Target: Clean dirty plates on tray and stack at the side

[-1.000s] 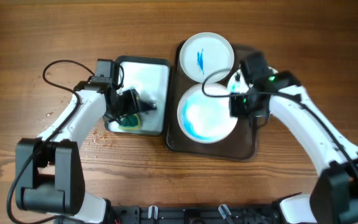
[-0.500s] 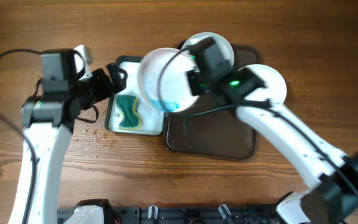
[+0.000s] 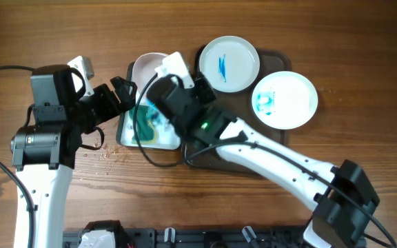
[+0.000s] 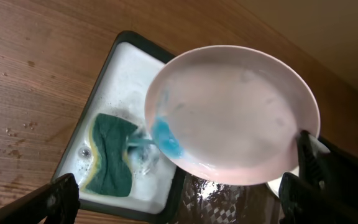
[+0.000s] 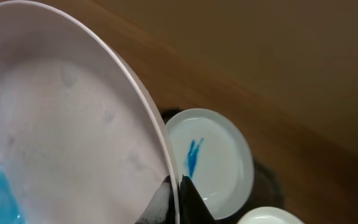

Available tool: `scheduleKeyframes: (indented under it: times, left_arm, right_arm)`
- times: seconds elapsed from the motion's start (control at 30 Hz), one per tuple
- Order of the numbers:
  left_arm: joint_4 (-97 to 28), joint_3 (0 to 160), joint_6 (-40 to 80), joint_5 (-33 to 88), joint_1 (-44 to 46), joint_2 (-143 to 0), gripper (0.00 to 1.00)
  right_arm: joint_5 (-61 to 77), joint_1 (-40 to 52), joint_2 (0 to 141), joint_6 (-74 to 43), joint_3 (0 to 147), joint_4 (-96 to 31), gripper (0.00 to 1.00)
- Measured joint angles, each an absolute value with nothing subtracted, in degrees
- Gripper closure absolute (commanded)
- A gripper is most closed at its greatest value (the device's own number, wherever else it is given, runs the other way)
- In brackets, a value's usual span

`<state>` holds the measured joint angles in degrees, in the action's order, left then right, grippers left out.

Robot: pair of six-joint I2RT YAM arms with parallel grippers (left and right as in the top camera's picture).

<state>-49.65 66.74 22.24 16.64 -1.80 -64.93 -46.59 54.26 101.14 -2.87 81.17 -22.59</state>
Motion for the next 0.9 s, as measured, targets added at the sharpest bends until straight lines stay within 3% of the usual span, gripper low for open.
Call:
scheduleKeyframes:
  times: [0.23, 0.9]
  left_arm:
    - [-49.74, 66.74, 22.22, 16.64, -1.8, -64.93, 0.0]
    - [-49.71, 66.74, 22.24, 16.64, -1.89, -64.93, 0.0]
  right_arm:
    - [-52.84, 56.49, 101.14, 1.5, 81.17, -22.11, 0.96]
    - [-54.3, 56.9, 101.14, 14.76, 81.17, -18.74, 0.96]
